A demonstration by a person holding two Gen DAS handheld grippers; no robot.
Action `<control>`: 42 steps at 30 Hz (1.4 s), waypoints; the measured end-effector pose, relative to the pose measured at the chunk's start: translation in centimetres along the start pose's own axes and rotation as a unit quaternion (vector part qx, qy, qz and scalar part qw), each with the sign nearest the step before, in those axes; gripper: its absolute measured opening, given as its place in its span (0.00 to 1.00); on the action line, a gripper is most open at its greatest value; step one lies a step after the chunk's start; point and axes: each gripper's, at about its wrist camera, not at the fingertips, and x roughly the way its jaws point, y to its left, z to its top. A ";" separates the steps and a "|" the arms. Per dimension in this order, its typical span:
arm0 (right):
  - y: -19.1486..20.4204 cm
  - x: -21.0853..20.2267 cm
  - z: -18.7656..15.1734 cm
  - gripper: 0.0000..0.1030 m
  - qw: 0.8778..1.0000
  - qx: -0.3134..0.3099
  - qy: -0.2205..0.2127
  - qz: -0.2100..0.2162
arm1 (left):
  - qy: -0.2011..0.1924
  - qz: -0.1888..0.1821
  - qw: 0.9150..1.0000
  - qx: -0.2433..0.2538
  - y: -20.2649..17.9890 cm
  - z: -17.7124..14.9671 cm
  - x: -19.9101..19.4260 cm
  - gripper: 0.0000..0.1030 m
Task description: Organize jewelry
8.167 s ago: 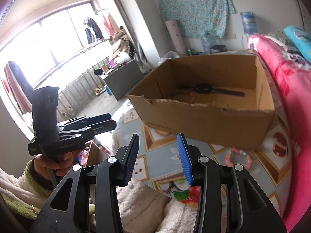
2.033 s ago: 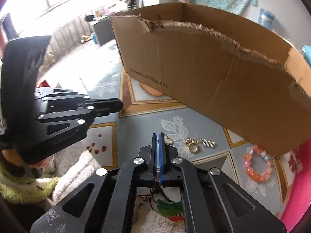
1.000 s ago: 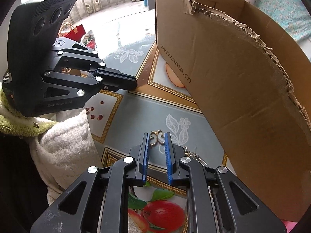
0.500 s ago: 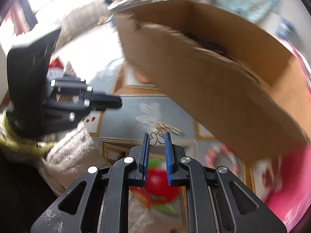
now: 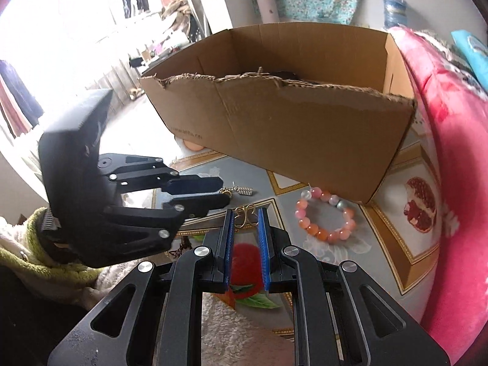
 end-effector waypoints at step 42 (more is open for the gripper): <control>-1.6 -1.4 -1.5 0.13 0.999 0.020 -0.031 0.023 | 0.032 -0.020 0.999 -0.004 -2.1 1.5 1.4 0.13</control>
